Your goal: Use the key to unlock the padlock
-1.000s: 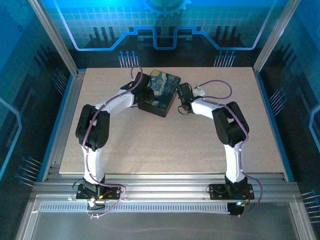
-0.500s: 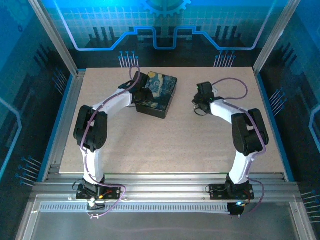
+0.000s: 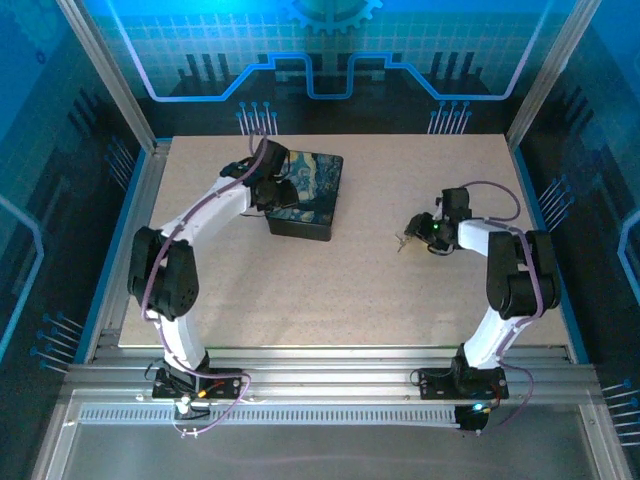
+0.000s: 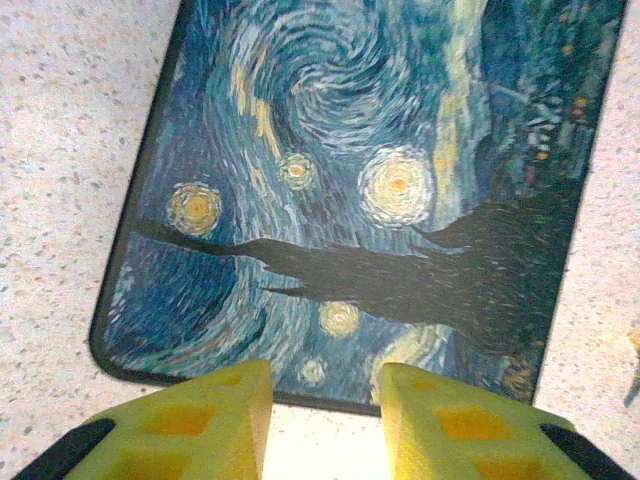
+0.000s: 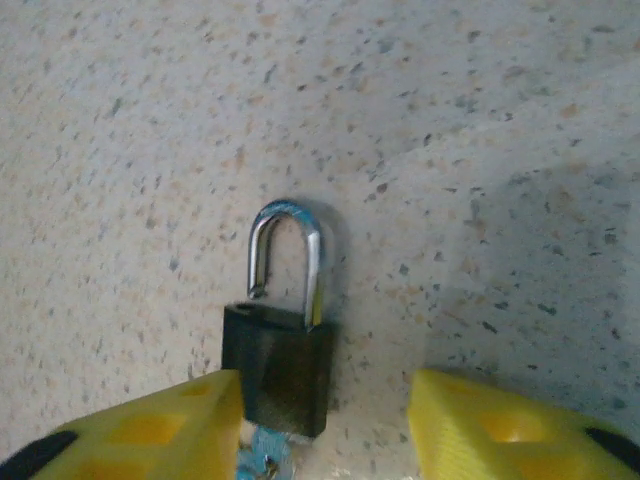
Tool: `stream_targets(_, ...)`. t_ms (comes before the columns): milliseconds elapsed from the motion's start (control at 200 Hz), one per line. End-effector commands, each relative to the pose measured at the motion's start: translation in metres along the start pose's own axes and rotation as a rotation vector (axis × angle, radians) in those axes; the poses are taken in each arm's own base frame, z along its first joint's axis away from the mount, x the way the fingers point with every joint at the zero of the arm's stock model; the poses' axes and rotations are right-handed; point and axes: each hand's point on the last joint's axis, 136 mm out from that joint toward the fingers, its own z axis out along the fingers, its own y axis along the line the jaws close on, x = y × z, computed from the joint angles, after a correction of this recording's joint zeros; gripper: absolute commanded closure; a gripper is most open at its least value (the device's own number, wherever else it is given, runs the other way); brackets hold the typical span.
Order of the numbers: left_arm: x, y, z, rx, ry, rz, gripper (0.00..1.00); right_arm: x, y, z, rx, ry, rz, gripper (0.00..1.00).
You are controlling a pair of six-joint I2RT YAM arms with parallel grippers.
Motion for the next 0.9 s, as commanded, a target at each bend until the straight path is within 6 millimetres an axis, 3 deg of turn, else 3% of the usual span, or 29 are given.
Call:
stream_targets(0,-0.001,0.011,-0.021,-0.014,-0.026,0.009,0.64,-0.012,0.013,-0.022,-0.060,-0.053,-0.084,0.30)
stream_targets(115,-0.006,0.020,-0.028,-0.002,-0.053,-0.020,0.61,-0.020,0.015,-0.040,-0.039,-0.085,-0.121,0.19)
stream_targets(160,-0.008,0.025,-0.030,0.002,-0.066,-0.029,0.60,-0.024,0.016,-0.048,-0.028,-0.105,-0.131,0.01)
stream_targets(285,-0.016,0.036,-0.036,0.007,-0.114,-0.020,0.50,-0.034,0.011,-0.070,0.038,-0.173,-0.148,0.00)
stream_targets(415,-0.021,0.054,-0.037,-0.021,-0.136,-0.018,0.26,-0.047,0.004,-0.094,0.122,-0.273,-0.197,0.00)
stream_targets(500,-0.025,0.068,-0.035,-0.043,-0.146,-0.029,0.02,-0.048,-0.003,-0.106,0.188,-0.373,-0.282,0.00)
stream_targets(675,-0.037,0.097,-0.030,-0.127,-0.184,0.009,0.01,-0.050,-0.004,-0.128,0.232,-0.521,-0.439,0.00)
stream_targets(780,-0.044,0.121,-0.023,-0.243,-0.276,0.109,0.01,-0.045,-0.009,-0.127,0.264,-0.520,-0.472,0.00)
stream_targets(895,-0.037,0.135,-0.018,-0.270,-0.404,0.256,0.01,-0.038,-0.009,-0.122,0.249,-0.526,-0.509,0.00)
